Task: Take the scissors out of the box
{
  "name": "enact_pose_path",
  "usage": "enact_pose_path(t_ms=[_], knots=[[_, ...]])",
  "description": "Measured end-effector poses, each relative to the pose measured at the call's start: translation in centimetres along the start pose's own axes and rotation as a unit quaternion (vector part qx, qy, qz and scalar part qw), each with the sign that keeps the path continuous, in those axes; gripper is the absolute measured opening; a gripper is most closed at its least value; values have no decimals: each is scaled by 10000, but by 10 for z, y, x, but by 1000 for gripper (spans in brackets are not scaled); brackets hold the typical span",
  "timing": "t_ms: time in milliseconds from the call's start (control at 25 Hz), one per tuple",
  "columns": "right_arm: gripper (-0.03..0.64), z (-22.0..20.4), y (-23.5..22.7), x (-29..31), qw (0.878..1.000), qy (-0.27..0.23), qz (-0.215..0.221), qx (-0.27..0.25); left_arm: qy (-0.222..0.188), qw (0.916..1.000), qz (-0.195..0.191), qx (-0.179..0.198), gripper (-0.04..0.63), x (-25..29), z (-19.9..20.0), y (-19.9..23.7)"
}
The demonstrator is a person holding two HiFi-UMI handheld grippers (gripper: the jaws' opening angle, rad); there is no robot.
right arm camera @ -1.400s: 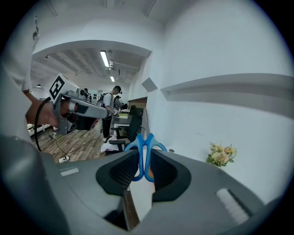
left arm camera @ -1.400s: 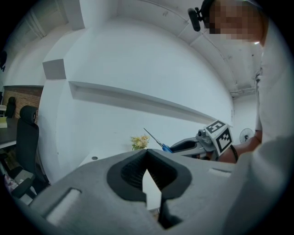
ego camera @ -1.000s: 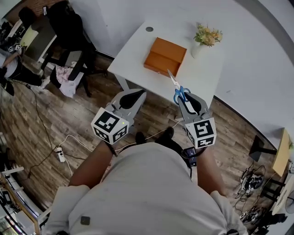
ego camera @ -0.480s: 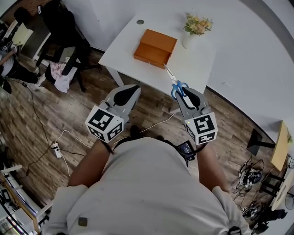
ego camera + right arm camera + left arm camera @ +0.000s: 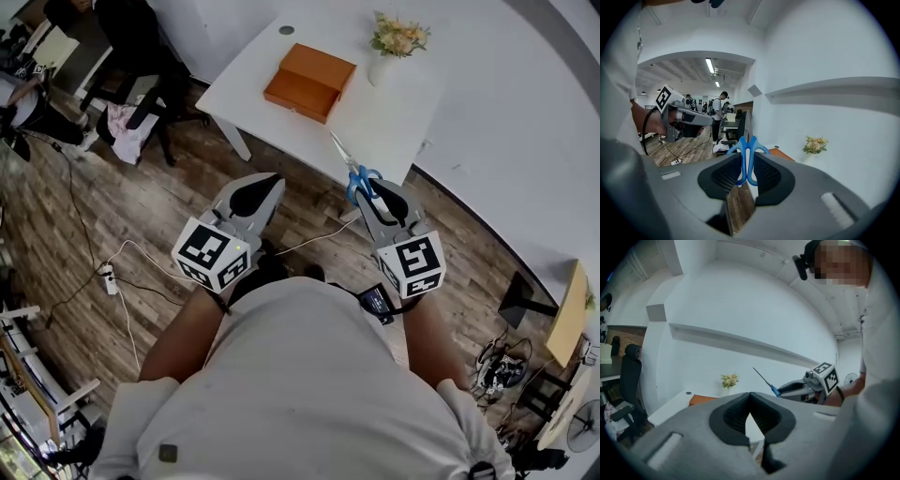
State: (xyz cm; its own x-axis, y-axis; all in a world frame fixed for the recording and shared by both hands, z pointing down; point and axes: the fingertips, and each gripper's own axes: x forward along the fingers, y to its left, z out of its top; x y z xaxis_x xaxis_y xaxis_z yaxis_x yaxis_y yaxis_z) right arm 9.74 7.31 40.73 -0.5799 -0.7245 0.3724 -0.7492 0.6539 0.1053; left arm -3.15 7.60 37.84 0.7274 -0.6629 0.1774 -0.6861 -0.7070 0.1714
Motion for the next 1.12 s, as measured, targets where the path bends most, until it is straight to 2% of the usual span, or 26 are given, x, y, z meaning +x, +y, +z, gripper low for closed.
enact_pose_path(t_ms=[240,520,760,1120], knots=[[100,-22,0,-27,9993,-31,368,-38,-19,9995,324,-11,3,-1,-11,-35],[100,-39,-1,-45,9984,-111,560,58,-4,9984,562,-30,3,-3,-21,-57],[100,-42,4,-52,9976,-174,662,75,-13,9974,722,-60,5,-10,-25,-59],[100,-35,10,-47,9971,-242,721,7,-24,9971,757,-91,3,-13,-25,-55]])
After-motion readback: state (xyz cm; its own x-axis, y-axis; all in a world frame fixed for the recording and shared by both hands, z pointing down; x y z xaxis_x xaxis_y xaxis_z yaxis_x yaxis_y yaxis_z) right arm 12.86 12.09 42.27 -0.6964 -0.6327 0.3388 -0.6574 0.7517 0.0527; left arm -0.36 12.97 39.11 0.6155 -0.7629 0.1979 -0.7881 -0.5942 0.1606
